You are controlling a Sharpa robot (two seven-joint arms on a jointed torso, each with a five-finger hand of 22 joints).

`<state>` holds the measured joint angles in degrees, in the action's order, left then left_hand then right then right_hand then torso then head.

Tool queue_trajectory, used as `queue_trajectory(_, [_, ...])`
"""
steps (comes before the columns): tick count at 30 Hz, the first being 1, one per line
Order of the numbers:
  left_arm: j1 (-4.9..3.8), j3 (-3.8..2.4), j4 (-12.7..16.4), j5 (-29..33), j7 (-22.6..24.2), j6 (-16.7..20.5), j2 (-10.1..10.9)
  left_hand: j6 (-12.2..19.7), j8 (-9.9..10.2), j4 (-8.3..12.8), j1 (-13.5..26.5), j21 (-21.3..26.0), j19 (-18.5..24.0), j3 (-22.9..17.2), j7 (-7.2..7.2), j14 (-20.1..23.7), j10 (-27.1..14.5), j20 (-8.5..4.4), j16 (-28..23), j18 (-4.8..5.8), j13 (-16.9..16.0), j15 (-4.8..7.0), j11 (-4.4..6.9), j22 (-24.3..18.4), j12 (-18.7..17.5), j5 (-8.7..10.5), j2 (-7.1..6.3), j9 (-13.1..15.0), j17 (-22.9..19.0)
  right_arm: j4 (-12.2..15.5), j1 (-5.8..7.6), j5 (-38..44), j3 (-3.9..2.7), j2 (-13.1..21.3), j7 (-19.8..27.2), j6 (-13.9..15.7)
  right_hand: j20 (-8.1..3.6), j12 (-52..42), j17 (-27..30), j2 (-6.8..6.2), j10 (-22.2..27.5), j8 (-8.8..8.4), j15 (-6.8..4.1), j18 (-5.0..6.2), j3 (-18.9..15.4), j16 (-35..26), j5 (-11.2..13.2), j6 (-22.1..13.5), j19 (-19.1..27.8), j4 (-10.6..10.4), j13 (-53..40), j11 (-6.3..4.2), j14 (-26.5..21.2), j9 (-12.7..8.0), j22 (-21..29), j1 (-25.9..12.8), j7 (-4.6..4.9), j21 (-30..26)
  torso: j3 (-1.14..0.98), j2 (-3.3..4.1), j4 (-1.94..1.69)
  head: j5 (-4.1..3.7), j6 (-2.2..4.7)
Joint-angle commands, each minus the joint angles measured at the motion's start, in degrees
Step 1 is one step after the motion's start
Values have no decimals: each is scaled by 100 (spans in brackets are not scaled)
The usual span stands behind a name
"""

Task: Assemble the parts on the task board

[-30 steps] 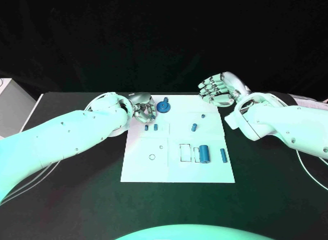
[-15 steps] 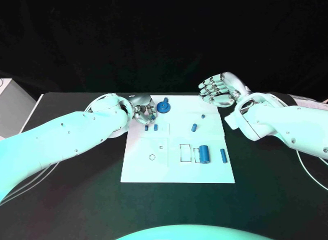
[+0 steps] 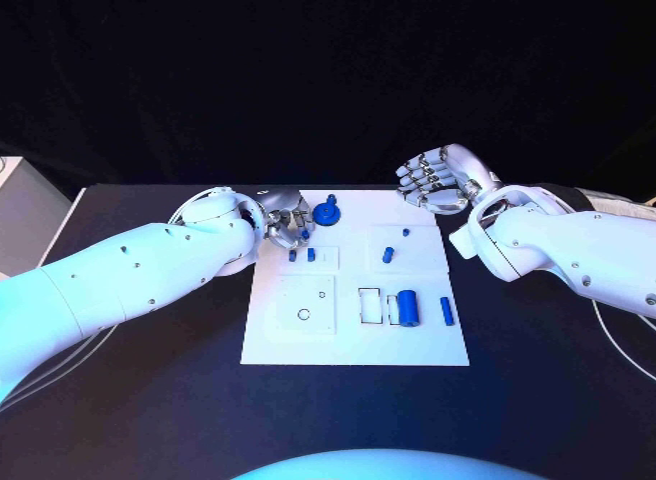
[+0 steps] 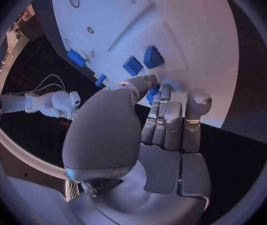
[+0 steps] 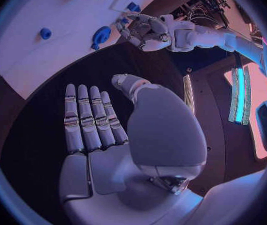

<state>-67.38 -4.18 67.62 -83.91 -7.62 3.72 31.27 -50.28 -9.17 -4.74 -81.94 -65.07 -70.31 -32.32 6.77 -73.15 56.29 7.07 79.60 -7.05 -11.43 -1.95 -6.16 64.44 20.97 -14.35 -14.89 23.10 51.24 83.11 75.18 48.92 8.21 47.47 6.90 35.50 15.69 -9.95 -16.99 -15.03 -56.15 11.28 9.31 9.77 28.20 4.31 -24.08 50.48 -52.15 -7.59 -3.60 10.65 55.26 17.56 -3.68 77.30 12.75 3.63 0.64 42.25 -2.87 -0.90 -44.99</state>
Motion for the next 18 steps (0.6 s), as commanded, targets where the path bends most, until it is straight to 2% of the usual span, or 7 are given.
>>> queue_trajectory(1, [2,-4,-16,4,-44,-59,6,62,37,-20,-52,31,42,23,2,58,-99,18,-42,-32,-20,-9,-16,-18,42,4,0,-22,-62,7,-3,117,-2,5,10,-191,4,53,24,34,105,-45,-3,76,-100,-21,41,-19,44,3,3,15,-61,-12,2,-21,61,-2,-1,4,4,-4,-2])
queue_trajectory(8, [3,-7,-50,53,-65,34,25,236,144,-55,-92,162,124,117,-72,220,-709,115,-144,-59,-62,-120,-151,-149,127,3,-20,-100,-375,-32,-3,204,-2,14,-86,-325,-9,110,47,124,222,-73,-25,87,-332,50,197,-11,-13,24,-4,8,31,-22,-12,98,29,28,-1,-2,-2,-5,-2])
queue_trajectory(11, [4,-9,-47,93,-56,81,41,290,170,-59,-117,203,152,168,-93,243,-901,142,-155,-69,-58,-146,-182,-193,145,3,-15,-119,-445,-56,-4,322,-2,18,-139,-416,-90,95,16,188,211,-96,-104,92,-461,196,378,22,-270,42,-7,-32,308,-35,-31,217,-13,96,1,-3,2,-8,6])
queue_trajectory(15, [5,-32,-26,136,-48,108,87,306,177,-64,-124,220,164,194,-100,255,-961,151,-162,-73,-58,-154,-192,-211,160,4,-11,-125,-477,-107,-4,621,-2,22,-209,-528,-335,18,-143,247,35,-112,-325,92,-445,526,782,117,-917,101,-13,-148,983,-47,-104,414,-101,351,0,-5,1,-9,12])
queue_trajectory(16, [6,-39,-23,143,-45,115,96,303,175,-65,-125,221,164,195,-99,254,-964,152,-161,-73,-58,-155,-192,-212,162,4,-9,-125,-474,-118,-4,672,-2,23,-219,-549,-383,-1,-174,251,-13,-110,-366,93,-431,580,820,136,-1036,115,-14,-173,1095,-47,-127,437,-115,412,1,-6,2,-11,13])
queue_trajectory(17, [8,-53,-21,161,-38,133,113,286,165,-68,-130,222,165,199,-90,252,-974,154,-159,-74,-60,-157,-193,-214,175,2,2,-122,-474,-139,-5,766,-2,24,-237,-587,-522,-50,-265,270,-141,-106,-475,85,-407,746,933,176,-1350,164,-19,-234,1419,-46,-202,505,-148,590,1,-5,2,-16,17])
queue_trajectory(18, [9,-68,-21,190,-26,165,132,262,151,-71,-136,226,167,204,-74,246,-980,157,-155,-76,-63,-158,-194,-219,194,0,12,-118,-465,-164,-5,864,-2,26,-253,-629,-586,-67,-312,267,-218,-99,-537,72,-407,809,975,218,-1509,177,-13,-267,1550,-44,-248,507,-184,693,0,-4,2,-21,23])
